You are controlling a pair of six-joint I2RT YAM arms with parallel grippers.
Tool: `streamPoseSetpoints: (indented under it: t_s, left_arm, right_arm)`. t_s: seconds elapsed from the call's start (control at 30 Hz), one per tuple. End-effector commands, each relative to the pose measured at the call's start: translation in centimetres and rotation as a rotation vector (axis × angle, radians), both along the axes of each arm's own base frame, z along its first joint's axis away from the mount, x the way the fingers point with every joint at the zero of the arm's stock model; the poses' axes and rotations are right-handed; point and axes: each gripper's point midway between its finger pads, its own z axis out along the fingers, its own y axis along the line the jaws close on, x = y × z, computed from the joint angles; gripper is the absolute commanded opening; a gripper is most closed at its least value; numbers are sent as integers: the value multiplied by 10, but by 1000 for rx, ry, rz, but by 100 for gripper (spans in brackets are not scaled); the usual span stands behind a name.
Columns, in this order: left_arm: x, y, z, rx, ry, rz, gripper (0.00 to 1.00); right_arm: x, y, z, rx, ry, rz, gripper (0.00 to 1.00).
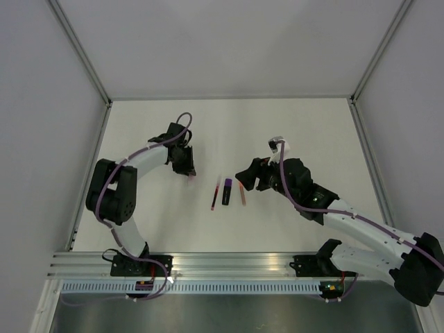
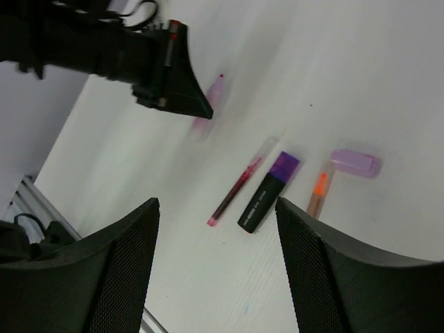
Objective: Insert the pens into the pen caps
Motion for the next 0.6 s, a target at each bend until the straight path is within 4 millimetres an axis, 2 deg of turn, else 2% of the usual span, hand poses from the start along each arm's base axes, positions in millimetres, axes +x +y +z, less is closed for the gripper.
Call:
streamPoseSetpoints:
  t_s: [0.0,0.03,0.07,0.1,0.2,0.3,0.57]
  left_arm:
    - [-3,-73,57,-226,-206,-96,2]
    - [-16,-80,53,-232,-205,-121,2]
    - [-23,-88,56,-249,-222,-147,2]
    - [-37,-106,60,-267,-234,-201,2]
    - [-62,-132,74,-312,-291,-282,2]
    - [-78,-148,88,-378,-325,-321,2]
    - [-99,-164,112,-484,-386,-373,2]
  right_arm:
    - [28,-11,-18,61,81,-205,74]
    - [30,-12,-24,62,96,-225,74]
    - [32,-12,-26,71,101,-239,74]
    - [33,-11,-28,76,107,-241,74]
    - [35,-5,-35,76,128,-223,73]
    - [36,0,-38,84,131,-209,73]
    - [36,-1,-45,93,147,-221,71]
